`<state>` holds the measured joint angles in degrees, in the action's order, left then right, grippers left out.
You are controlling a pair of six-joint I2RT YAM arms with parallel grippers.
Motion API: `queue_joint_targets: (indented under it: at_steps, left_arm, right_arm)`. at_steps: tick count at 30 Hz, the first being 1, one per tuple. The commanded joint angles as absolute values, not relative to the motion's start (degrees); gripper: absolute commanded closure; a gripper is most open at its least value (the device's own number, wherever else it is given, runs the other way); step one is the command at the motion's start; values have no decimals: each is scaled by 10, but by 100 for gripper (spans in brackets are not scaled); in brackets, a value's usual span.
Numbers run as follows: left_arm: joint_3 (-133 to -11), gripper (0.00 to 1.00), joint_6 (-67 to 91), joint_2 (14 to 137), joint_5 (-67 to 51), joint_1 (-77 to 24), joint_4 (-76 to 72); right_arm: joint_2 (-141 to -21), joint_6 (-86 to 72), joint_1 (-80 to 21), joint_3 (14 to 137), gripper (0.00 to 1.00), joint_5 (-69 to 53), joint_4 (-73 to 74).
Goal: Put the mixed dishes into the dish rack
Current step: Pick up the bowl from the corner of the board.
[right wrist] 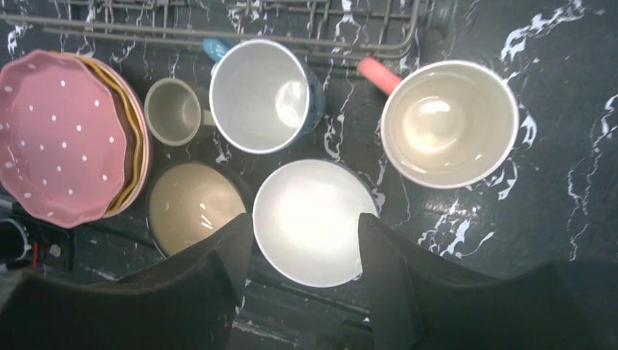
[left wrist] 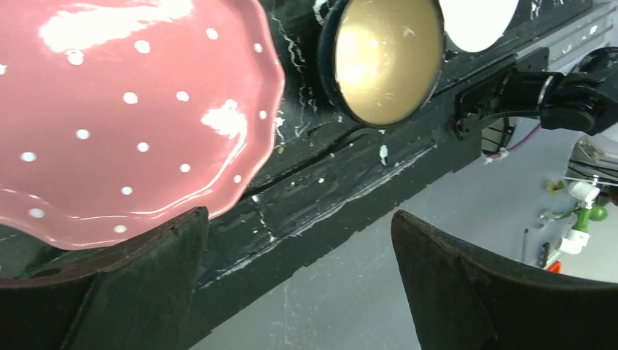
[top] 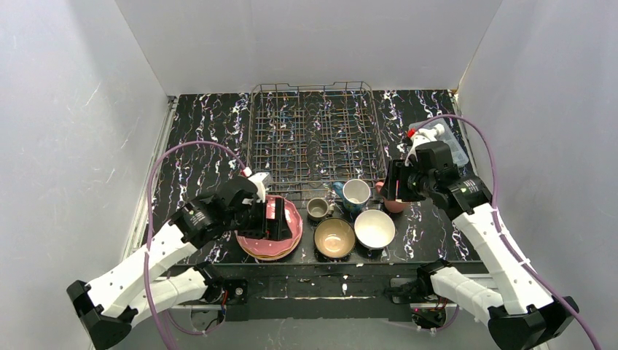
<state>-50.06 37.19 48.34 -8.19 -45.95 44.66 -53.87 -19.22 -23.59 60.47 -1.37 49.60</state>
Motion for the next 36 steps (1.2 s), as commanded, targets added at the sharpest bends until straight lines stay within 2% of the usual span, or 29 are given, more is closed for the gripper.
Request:
queue_joint_targets:
  at_steps: [1,10,16,23,36]
  left_arm:
    - [-534,6,422,518,-64,-497,433]
    - [-577,9,492,620,12,-586,430]
    - [-595,14,530,680,51,-620,427]
    - [-591,21,569,721,71,-632,401]
    - [-601,37,586,811,73,-633,349]
  right_arm:
    - [-518,-213,-248,592,37,-37,480]
    - [-509,-257,-298,563,38,-40,438]
    - [-525,-293,-389,552,39,46,411]
    - [-544,-323,-458,543,39,132,394]
    - [-531,-339,-485,533,39,179,397]
